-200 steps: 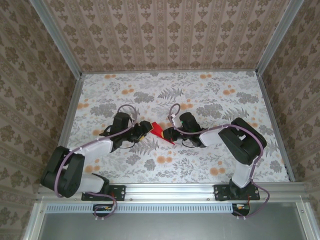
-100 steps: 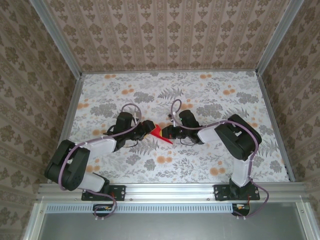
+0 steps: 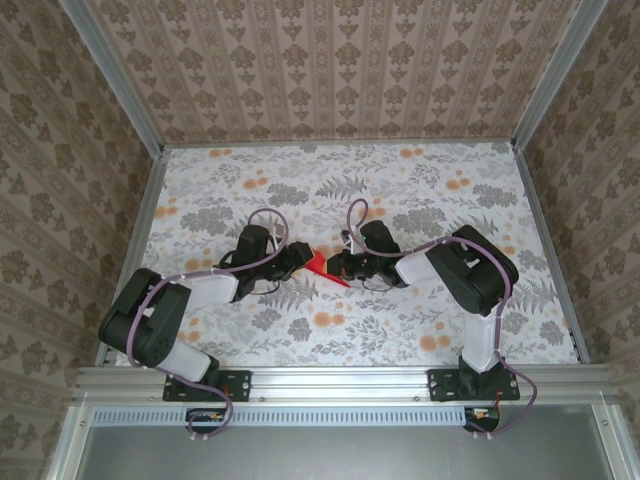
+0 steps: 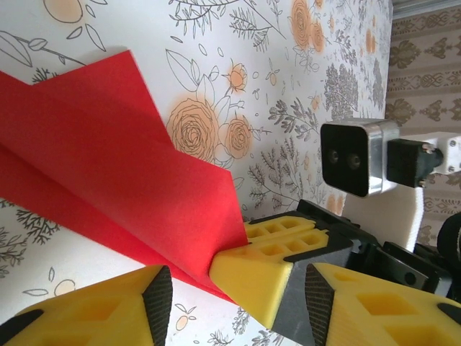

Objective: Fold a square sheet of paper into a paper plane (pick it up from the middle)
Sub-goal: Fold the wing for the fifth time at the center of the table.

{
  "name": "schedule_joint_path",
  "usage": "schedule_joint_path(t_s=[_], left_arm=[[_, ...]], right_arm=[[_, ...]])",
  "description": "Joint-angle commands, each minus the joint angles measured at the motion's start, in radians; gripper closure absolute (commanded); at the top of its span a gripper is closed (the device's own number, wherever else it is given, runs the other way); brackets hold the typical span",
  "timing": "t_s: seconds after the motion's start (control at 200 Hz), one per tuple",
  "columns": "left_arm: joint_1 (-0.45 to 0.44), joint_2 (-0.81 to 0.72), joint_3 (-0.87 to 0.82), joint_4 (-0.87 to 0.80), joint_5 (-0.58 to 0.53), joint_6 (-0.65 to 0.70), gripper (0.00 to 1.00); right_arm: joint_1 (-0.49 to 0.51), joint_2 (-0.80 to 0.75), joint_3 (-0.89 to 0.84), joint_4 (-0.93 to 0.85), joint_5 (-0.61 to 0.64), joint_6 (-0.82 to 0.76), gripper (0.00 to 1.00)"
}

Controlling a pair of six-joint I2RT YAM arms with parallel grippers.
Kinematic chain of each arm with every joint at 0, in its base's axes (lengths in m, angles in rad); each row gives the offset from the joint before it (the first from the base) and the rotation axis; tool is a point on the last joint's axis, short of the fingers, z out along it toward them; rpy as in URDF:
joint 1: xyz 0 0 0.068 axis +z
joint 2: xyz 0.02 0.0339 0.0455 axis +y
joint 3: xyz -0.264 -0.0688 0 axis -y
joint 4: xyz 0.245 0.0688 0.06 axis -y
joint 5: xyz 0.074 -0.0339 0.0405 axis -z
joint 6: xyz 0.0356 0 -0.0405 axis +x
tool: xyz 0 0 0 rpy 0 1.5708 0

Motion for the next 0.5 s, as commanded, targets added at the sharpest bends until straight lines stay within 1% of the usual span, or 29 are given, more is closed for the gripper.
schedule_joint_path(t_s=[0.0, 0.31, 0.495], left_arm=[[-0.005, 0.025, 0.003, 0.067, 0.024, 0.005, 0.47], [-0.007, 0.108, -0.002, 0.189, 0.057, -0.034, 0.50], [-0.016, 0.153, 0.015, 0.202, 0.066, -0.037, 0.54]], right_arm=[[-0.011, 0.016, 0.006, 0.002, -0.022, 0.037, 0.95], [-0.028, 0.033, -0.007, -0.002, -0.026, 0.073, 0.94], [-0.035, 0.042, -0.010, 0.001, -0.028, 0.090, 0.95]])
